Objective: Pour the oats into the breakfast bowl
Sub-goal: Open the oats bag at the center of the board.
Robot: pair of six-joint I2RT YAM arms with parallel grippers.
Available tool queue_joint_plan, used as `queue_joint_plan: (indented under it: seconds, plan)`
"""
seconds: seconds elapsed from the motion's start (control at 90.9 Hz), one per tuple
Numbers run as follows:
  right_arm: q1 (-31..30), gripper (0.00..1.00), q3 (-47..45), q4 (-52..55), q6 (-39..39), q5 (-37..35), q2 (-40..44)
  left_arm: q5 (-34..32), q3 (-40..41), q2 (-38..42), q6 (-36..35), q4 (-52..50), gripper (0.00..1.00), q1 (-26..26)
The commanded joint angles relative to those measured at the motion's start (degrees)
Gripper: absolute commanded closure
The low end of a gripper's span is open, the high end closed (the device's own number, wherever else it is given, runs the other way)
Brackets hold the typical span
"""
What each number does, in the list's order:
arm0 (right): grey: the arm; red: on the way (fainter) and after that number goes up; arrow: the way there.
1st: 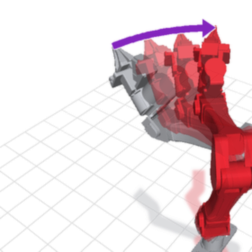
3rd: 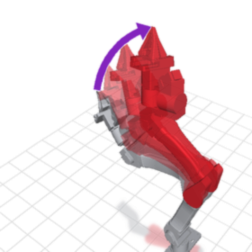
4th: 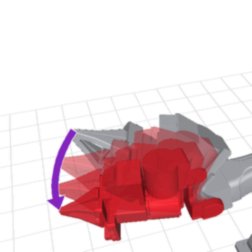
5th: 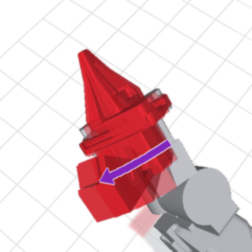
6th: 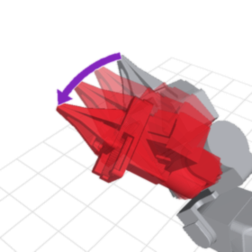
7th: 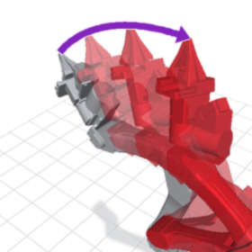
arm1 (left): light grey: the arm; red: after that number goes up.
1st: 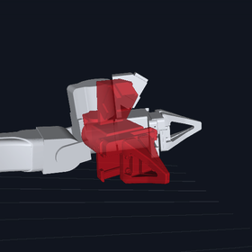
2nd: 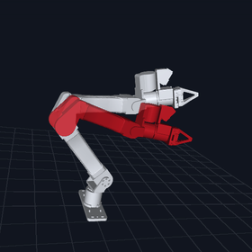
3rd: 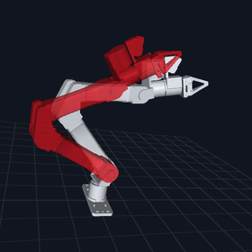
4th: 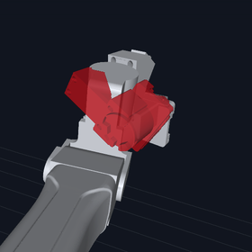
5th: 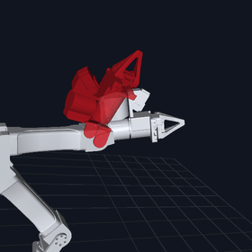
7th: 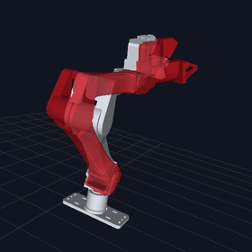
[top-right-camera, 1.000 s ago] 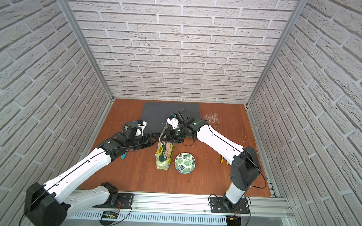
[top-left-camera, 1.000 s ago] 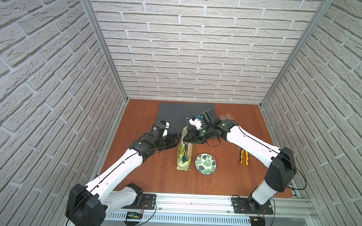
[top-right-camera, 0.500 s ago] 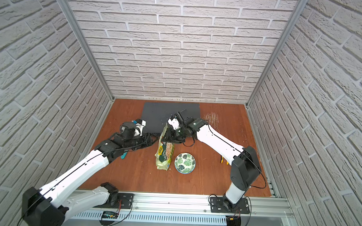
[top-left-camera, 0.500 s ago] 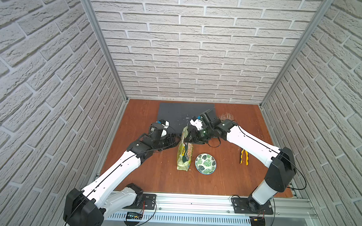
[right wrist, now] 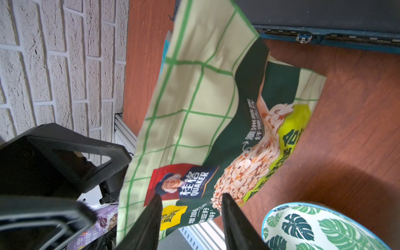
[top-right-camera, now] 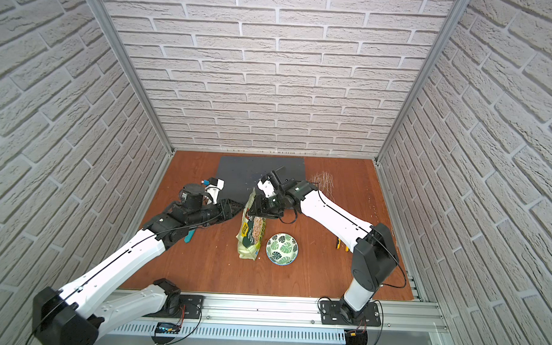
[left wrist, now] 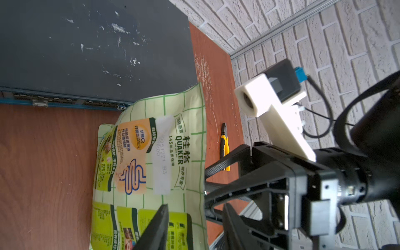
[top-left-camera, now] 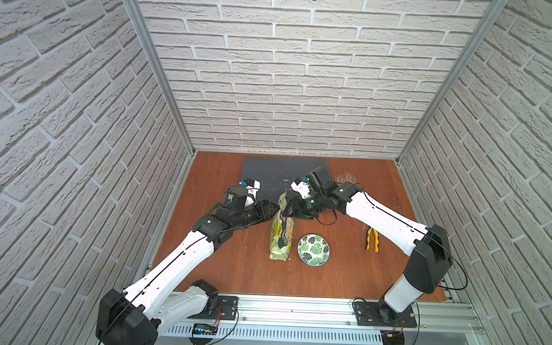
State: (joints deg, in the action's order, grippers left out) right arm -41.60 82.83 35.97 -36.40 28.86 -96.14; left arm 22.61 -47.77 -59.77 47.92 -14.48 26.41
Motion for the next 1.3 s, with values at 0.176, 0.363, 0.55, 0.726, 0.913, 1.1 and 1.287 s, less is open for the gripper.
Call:
queue_joint_plan:
  seconds: [0.176,0.363,0.55,0.726,0.913,1.1,1.287]
  plan:
    - [0.3,0.52,-0.8,-0.8,1.0,-0.4,2.4,1.7,0.2,-0.8,0.2,3.8,0.73,-0.8]
    - [0.4,0.52,-0.6,-1.0,1.0,-0.2,2.4,1.9,0.7,-1.2,0.0,3.6,0.75,-0.8]
    - [0.4,0.52,-0.6,-1.0,0.9,-0.2,2.5,2.5,0.9,-2.1,-0.2,3.9,0.76,-0.8]
    - [0.4,0.52,-1.0,-1.5,0.8,-0.1,3.0,3.0,1.4,-2.8,-0.2,4.4,0.84,-0.8]
    - [0.9,0.51,-3.9,-6.8,-1.8,2.7,4.5,4.0,2.5,-3.7,1.0,6.6,0.89,-0.7]
    - [1.0,0.49,-5.9,-9.0,-2.6,3.4,5.6,4.1,3.3,-4.3,1.3,8.0,0.96,-0.4]
    - [0.7,0.47,-8.4,-13.5,-4.9,6.1,6.0,4.0,3.5,-4.9,1.9,8.7,1.0,-0.2]
